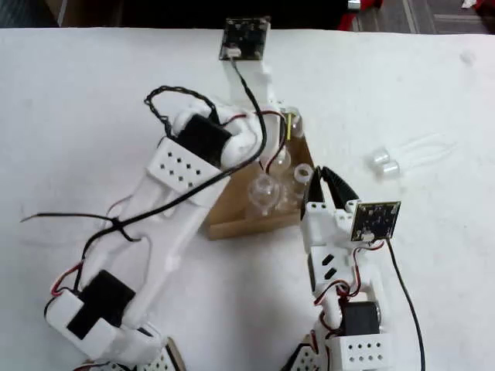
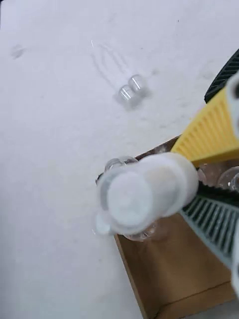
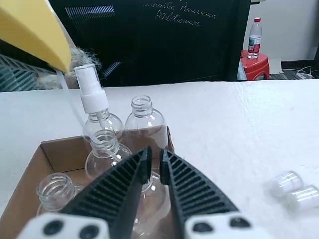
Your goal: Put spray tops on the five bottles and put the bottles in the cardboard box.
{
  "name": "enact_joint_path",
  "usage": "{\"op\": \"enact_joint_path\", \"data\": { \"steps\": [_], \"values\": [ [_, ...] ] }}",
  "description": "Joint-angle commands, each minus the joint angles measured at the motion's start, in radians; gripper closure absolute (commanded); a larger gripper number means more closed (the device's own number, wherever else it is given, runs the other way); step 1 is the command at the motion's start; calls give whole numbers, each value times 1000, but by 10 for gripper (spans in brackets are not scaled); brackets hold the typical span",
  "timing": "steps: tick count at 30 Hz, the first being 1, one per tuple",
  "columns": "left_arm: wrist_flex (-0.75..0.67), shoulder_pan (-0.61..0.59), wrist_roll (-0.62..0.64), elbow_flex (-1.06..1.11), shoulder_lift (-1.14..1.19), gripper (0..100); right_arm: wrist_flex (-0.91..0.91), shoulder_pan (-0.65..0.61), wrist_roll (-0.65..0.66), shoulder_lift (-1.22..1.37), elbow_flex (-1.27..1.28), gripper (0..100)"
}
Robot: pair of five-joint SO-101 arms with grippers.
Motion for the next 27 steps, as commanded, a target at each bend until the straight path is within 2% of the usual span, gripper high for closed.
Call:
{"op": "enact_joint_path", "data": {
  "steps": [1, 7, 15, 21, 27],
  "values": [
    [-25, 10, -66, -6, -48, 980, -7, 13, 14, -8, 8, 981],
    [-34, 12, -150, 52, -54, 980, -7, 13, 14, -8, 8, 981],
    [-66, 22, -163, 83, -162, 980, -7, 13, 14, -8, 8, 981],
    [-94, 22, -216, 155, -219, 980, -7, 13, 14, -8, 8, 981],
    [-212, 18, -311, 287, -222, 980, -5, 13, 14, -8, 8, 981]
  ]
}}
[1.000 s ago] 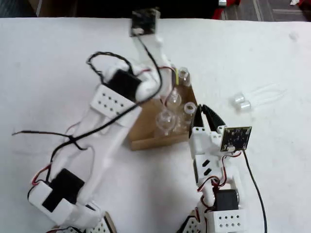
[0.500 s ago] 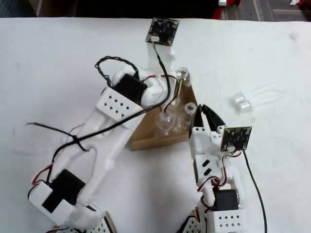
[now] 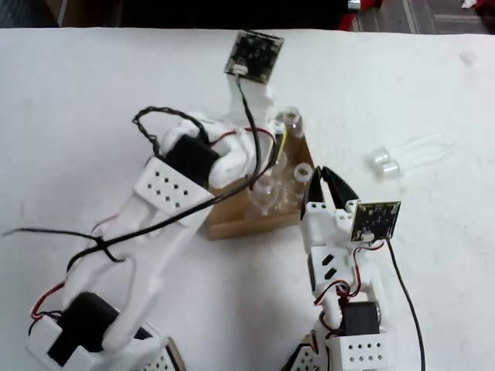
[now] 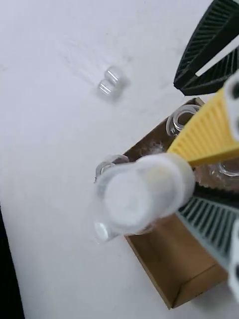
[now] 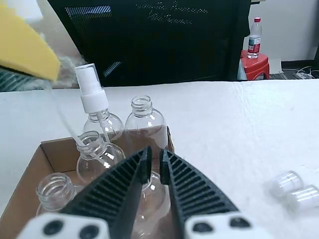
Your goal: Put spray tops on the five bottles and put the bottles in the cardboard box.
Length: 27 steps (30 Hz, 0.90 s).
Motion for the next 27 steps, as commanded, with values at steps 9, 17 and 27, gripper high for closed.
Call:
{"op": "enact_joint_path", "data": {
  "steps": [9, 17, 27],
  "values": [
    [-290, 10, -114, 222, -50, 980, -5, 13, 14, -8, 8, 981],
    [-528, 15, -201, 388, -50, 980, -5, 13, 14, -8, 8, 981],
    [-531, 7, -203, 391, -51, 976, -5, 13, 14, -8, 8, 981]
  ]
}}
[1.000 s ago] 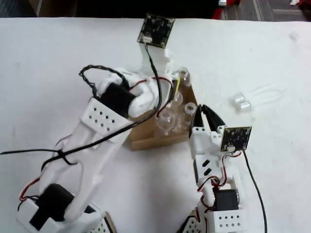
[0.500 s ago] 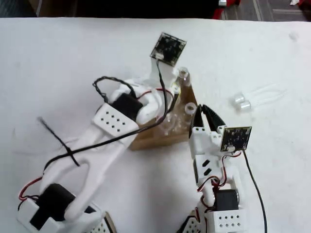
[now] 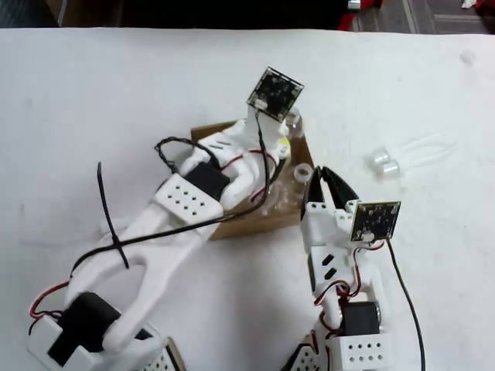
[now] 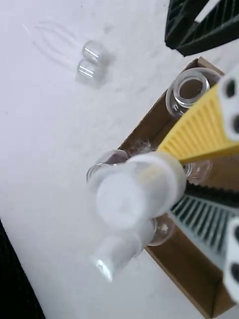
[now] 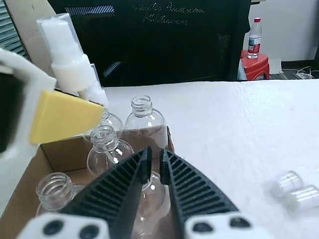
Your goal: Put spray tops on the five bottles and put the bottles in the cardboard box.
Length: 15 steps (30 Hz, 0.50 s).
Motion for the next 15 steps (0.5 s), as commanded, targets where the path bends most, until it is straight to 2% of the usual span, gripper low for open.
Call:
{"op": "enact_joint_path", "data": {
  "steps": [1, 3, 8, 15],
  "values": [
    [-23, 2, -8, -9, -51, 974, -5, 13, 14, -8, 8, 981],
    [-8, 2, -8, -9, -51, 942, -5, 13, 14, -8, 8, 981],
    [80, 2, -6, -18, -51, 776, -5, 13, 14, -8, 8, 981],
    [81, -10, -6, -38, -53, 842, -5, 13, 14, -8, 8, 981]
  ]
}}
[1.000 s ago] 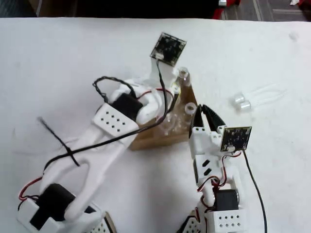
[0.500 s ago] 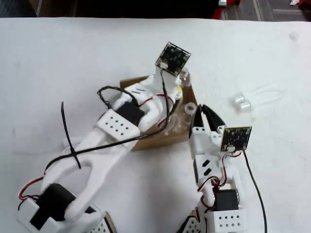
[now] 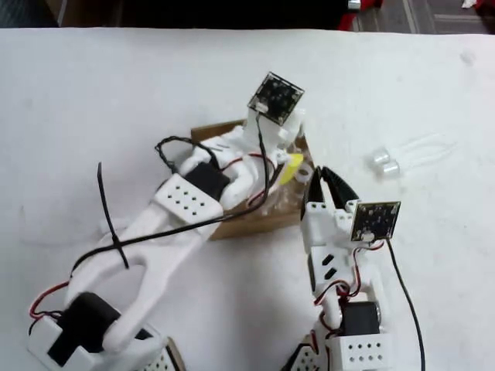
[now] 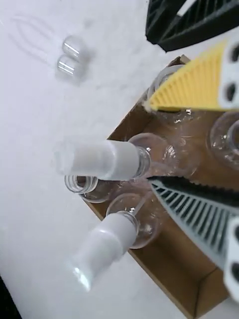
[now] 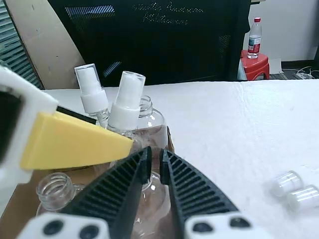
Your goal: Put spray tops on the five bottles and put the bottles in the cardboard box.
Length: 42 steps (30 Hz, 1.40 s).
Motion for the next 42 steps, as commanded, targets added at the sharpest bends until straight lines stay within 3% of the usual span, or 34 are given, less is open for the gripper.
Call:
{"op": "enact_joint_path", "data": {
  "steps": [1, 8, 16, 20, 24, 31, 33, 37, 39, 42],
  "values": [
    [5, -16, -5, -48, -53, 850, -5, 13, 14, -8, 8, 981],
    [6, -25, 43, -57, -88, 861, -5, 13, 14, -8, 8, 981],
    [8, -25, 37, 52, -366, 861, -5, 13, 14, -8, 8, 981],
    [130, -68, 43, 97, -552, 858, -5, 13, 14, -8, 8, 981],
    [262, -236, 38, 97, -708, 861, -5, 13, 14, -8, 8, 981],
    [379, -719, 23, 103, -837, 860, -5, 13, 14, -8, 8, 981],
    [437, -799, -81, 107, -837, 858, -5, 13, 14, -8, 8, 981],
    [543, -823, -457, 144, -835, 861, -5, 12, 14, -8, 8, 981],
    [537, -826, -603, 201, -832, 861, -5, 8, 14, -8, 8, 981],
    [433, -911, -680, 270, -791, 860, -4, 5, 14, -8, 8, 981]
  ]
}}
